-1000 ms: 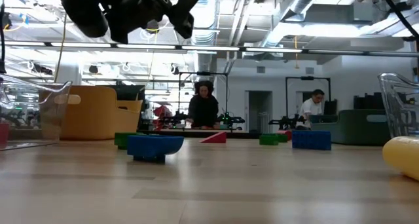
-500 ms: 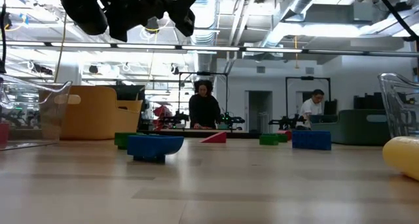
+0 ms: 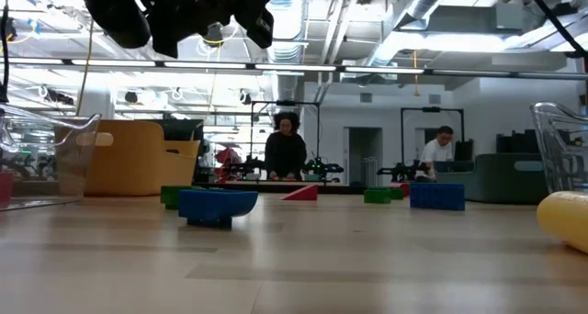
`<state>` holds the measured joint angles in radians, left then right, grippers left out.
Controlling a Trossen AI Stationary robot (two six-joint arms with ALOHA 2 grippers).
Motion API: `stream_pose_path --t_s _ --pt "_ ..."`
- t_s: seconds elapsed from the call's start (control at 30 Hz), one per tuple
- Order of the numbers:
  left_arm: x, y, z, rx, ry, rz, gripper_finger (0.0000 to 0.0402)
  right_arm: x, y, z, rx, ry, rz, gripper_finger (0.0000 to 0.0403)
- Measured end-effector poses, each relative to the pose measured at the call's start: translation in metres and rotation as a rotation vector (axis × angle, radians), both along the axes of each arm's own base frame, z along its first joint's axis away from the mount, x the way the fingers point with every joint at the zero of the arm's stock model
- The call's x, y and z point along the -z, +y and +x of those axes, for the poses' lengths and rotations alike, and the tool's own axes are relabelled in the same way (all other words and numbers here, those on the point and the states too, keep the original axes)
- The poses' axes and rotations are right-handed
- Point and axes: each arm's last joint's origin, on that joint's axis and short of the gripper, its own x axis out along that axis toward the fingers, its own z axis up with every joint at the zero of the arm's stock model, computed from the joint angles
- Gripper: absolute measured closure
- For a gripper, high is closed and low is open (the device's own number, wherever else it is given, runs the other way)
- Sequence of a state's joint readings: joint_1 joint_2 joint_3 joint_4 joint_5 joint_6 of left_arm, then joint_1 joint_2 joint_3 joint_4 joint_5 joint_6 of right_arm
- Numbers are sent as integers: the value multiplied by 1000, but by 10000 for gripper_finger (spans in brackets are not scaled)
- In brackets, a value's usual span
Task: Sort blocks
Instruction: Put the yellow wooden block into the yellow bin
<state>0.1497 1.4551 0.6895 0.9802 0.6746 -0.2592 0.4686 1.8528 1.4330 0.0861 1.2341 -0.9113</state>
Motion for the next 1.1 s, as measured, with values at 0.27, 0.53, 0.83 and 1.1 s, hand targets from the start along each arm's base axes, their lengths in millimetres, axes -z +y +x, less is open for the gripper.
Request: stream_pose_path --t_s 0.27,0.53,0.83,1.1 --pt "-1 3 0 -16 -2 -4 275 -13 6 -2 66 -32 -26 136" --pt "22 35 -16 -303 183 -7 275 -12 23 -50 173 -125 -7 136" --pt "17 51 -58 -1012 416 164 275 16 -26 -95 245 -188 350 138" --pt "2 51 -103 -1412 604 145 275 54 -92 -84 447 -35 426 139"
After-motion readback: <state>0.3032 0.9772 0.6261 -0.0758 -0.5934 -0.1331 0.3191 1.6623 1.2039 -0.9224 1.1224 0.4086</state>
